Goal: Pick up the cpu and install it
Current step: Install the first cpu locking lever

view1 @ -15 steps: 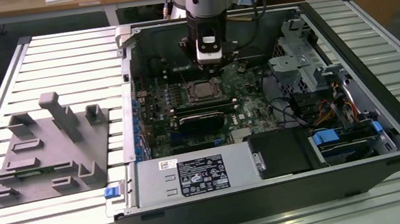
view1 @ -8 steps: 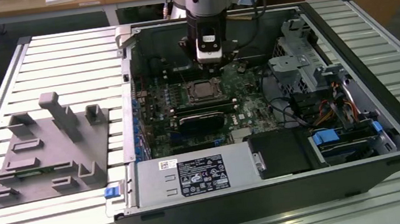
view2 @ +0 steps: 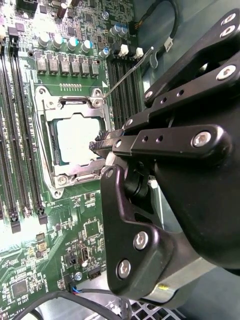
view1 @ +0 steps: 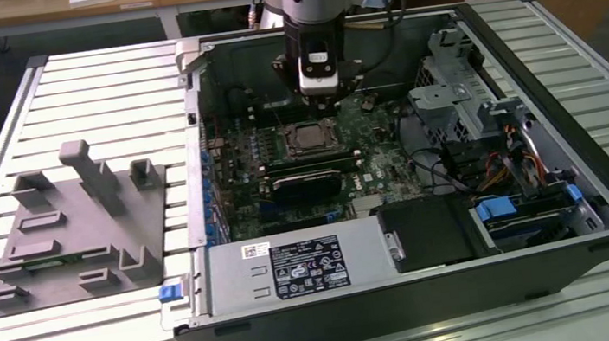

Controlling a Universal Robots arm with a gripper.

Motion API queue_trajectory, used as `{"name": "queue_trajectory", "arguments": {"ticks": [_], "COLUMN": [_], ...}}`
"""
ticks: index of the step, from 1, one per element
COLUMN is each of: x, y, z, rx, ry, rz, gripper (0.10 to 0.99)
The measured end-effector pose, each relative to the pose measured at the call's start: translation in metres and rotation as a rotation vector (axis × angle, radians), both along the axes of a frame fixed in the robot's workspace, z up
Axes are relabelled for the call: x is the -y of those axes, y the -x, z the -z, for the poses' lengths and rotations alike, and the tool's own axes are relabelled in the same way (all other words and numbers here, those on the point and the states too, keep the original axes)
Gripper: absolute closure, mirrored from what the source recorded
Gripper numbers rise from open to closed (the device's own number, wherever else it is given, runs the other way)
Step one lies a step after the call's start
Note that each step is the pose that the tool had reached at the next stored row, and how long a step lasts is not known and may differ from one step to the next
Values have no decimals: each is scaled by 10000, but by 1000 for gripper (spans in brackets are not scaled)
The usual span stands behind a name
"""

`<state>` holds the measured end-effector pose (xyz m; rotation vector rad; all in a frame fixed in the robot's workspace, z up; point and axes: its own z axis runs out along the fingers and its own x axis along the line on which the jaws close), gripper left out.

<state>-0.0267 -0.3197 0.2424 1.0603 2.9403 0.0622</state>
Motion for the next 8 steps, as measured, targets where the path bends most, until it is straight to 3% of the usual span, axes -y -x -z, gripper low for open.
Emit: {"name": "queue_trajectory", "arguments": {"ticks": [8], "x": [0], "y": [0], "z": [-17], "rx": [0], "ry": [0], "rz": [0], "gripper": [980]}}
